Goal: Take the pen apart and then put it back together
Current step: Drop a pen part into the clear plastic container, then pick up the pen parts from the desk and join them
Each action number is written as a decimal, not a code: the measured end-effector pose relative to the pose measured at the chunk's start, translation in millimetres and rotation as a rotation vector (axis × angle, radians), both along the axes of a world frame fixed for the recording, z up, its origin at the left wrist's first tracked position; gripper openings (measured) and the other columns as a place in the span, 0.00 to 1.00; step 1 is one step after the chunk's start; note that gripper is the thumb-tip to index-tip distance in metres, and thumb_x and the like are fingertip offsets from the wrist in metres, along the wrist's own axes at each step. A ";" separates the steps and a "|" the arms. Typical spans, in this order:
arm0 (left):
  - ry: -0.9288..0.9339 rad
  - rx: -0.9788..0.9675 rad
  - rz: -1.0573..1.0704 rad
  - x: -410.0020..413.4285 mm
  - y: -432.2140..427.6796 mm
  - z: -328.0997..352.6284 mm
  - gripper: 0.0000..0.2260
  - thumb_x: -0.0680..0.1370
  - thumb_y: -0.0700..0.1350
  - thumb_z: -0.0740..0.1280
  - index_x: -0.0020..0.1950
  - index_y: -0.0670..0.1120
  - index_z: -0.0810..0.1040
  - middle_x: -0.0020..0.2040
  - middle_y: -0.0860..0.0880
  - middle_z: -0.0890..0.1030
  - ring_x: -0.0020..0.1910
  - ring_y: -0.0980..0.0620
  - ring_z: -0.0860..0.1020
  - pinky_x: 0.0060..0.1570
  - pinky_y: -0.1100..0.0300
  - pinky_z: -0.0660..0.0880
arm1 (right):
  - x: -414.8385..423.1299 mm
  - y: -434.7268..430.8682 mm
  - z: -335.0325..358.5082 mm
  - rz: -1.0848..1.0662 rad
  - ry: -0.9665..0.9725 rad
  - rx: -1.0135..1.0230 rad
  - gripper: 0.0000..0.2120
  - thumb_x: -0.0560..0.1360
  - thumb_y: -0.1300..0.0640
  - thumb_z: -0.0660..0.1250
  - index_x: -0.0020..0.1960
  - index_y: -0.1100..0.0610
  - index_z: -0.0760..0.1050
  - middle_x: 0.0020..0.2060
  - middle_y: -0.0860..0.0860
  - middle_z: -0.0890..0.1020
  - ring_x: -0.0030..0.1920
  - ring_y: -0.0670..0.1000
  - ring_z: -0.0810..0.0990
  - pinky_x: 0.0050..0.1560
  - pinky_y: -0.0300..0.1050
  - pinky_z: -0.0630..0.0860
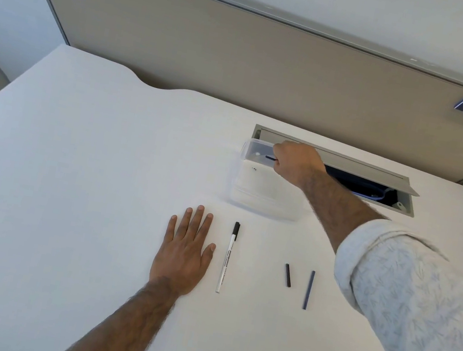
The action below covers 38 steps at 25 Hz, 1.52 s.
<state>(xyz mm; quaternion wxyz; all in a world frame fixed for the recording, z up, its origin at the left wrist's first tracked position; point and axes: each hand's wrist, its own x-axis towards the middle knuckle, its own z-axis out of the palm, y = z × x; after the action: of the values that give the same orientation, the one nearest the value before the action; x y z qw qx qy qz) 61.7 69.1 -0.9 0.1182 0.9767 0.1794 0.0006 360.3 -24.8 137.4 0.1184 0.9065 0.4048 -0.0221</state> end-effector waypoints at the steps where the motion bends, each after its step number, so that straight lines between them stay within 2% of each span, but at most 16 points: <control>1: 0.002 0.007 0.001 0.0 -0.4 0.4 0.29 0.83 0.55 0.48 0.84 0.49 0.51 0.85 0.48 0.47 0.84 0.46 0.48 0.80 0.43 0.46 | 2.3 3.2 -4.3 0.003 0.008 -0.010 0.12 0.78 0.60 0.58 0.58 0.58 0.76 0.52 0.56 0.81 0.49 0.60 0.81 0.44 0.50 0.72; 4: 0.007 -0.001 0.006 0.3 -1.0 1.9 0.30 0.82 0.54 0.50 0.84 0.49 0.52 0.85 0.48 0.49 0.83 0.46 0.49 0.80 0.43 0.47 | 6.8 7.0 -12.6 0.017 0.006 -0.029 0.12 0.78 0.60 0.59 0.59 0.58 0.77 0.52 0.56 0.81 0.48 0.60 0.81 0.46 0.51 0.75; 8: 0.014 0.001 0.005 0.3 -1.1 1.9 0.31 0.82 0.54 0.51 0.84 0.49 0.51 0.85 0.48 0.48 0.83 0.46 0.48 0.80 0.42 0.47 | 8.7 -2.0 -12.7 -0.044 0.001 0.049 0.12 0.79 0.59 0.57 0.56 0.58 0.77 0.51 0.57 0.81 0.49 0.61 0.81 0.43 0.50 0.71; 12: 0.014 -0.002 0.003 -0.5 -1.5 2.1 0.30 0.82 0.54 0.50 0.84 0.49 0.51 0.85 0.48 0.48 0.84 0.46 0.48 0.80 0.42 0.47 | -26.5 -15.0 4.2 -0.211 0.065 0.423 0.08 0.78 0.57 0.59 0.46 0.57 0.76 0.45 0.54 0.81 0.43 0.59 0.79 0.42 0.52 0.77; 15: 0.009 -0.005 0.005 -0.5 -1.4 3.2 0.31 0.82 0.54 0.50 0.84 0.48 0.51 0.85 0.48 0.48 0.83 0.45 0.48 0.80 0.42 0.48 | -99.5 -26.3 3.3 -0.204 0.183 0.669 0.06 0.77 0.56 0.63 0.45 0.55 0.77 0.43 0.51 0.81 0.42 0.55 0.78 0.42 0.50 0.76; 17: 0.018 -0.010 -0.003 -1.0 -1.7 4.4 0.31 0.81 0.54 0.50 0.84 0.48 0.51 0.85 0.47 0.48 0.83 0.45 0.48 0.80 0.42 0.47 | -151.6 -30.4 -13.5 -0.252 0.291 0.631 0.06 0.76 0.54 0.64 0.45 0.54 0.78 0.44 0.51 0.81 0.43 0.55 0.80 0.44 0.50 0.77; 20: 0.024 -0.005 -0.009 -1.7 -1.1 3.3 0.31 0.82 0.54 0.48 0.84 0.48 0.50 0.85 0.47 0.47 0.83 0.45 0.47 0.81 0.42 0.47 | -203.5 -31.5 -45.2 -0.437 0.428 0.456 0.09 0.76 0.51 0.64 0.46 0.54 0.79 0.46 0.51 0.82 0.47 0.56 0.82 0.46 0.49 0.78; 26: 0.020 0.004 -0.039 -1.9 1.8 -1.7 0.31 0.82 0.55 0.44 0.84 0.46 0.50 0.85 0.45 0.48 0.83 0.43 0.48 0.81 0.41 0.46 | -240.2 -32.8 -69.4 -0.690 0.447 0.341 0.13 0.76 0.46 0.67 0.49 0.56 0.79 0.45 0.51 0.84 0.46 0.55 0.83 0.43 0.45 0.78; 29: 0.045 -0.047 -0.053 -2.3 5.8 -0.7 0.31 0.82 0.57 0.42 0.84 0.47 0.49 0.85 0.45 0.47 0.83 0.43 0.46 0.81 0.42 0.43 | -244.4 -29.3 -66.0 -0.779 0.466 0.342 0.10 0.75 0.48 0.68 0.47 0.56 0.77 0.45 0.51 0.83 0.45 0.56 0.83 0.40 0.44 0.74; 32: 0.098 -0.117 -0.113 -4.2 15.8 9.1 0.30 0.84 0.57 0.48 0.84 0.48 0.47 0.85 0.46 0.42 0.83 0.45 0.41 0.81 0.45 0.39 | -249.5 -28.8 -62.2 -0.822 0.486 0.342 0.04 0.73 0.56 0.64 0.43 0.55 0.72 0.41 0.51 0.80 0.39 0.55 0.78 0.38 0.43 0.72; 34: 0.083 -0.211 -0.140 -8.0 22.3 19.7 0.28 0.85 0.54 0.54 0.84 0.48 0.54 0.85 0.48 0.47 0.84 0.47 0.45 0.81 0.50 0.42 | -256.4 -31.7 -57.0 -0.832 0.514 0.368 0.02 0.70 0.57 0.63 0.40 0.56 0.71 0.37 0.50 0.78 0.36 0.55 0.76 0.35 0.43 0.71; 35: 0.052 -0.296 -0.122 -11.0 22.7 27.6 0.25 0.85 0.53 0.56 0.82 0.48 0.60 0.84 0.49 0.53 0.83 0.49 0.50 0.81 0.54 0.46 | -260.5 -34.6 -53.9 -0.821 0.522 0.388 0.03 0.70 0.57 0.63 0.40 0.56 0.71 0.37 0.50 0.78 0.35 0.55 0.75 0.35 0.43 0.71; 37: 0.002 -0.532 -0.016 -17.6 14.3 42.1 0.21 0.84 0.55 0.61 0.76 0.51 0.72 0.77 0.54 0.71 0.77 0.53 0.67 0.76 0.57 0.61 | -269.1 -44.8 -46.9 -0.766 0.498 0.403 0.05 0.72 0.55 0.63 0.43 0.56 0.73 0.40 0.50 0.79 0.39 0.55 0.78 0.36 0.45 0.71; 38: -0.006 -0.678 0.052 -19.4 7.2 48.9 0.19 0.82 0.56 0.64 0.72 0.51 0.77 0.70 0.55 0.78 0.69 0.55 0.75 0.70 0.56 0.70 | -272.8 -51.2 -43.2 -0.726 0.470 0.398 0.06 0.74 0.54 0.63 0.45 0.56 0.74 0.43 0.50 0.79 0.41 0.54 0.79 0.38 0.45 0.70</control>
<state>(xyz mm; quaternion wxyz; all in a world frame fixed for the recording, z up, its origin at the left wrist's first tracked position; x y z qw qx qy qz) 42.4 76.3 48.0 0.4369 0.8768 0.1937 -0.0531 87.5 -76.0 94.2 -0.1678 0.9648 0.0742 -0.1886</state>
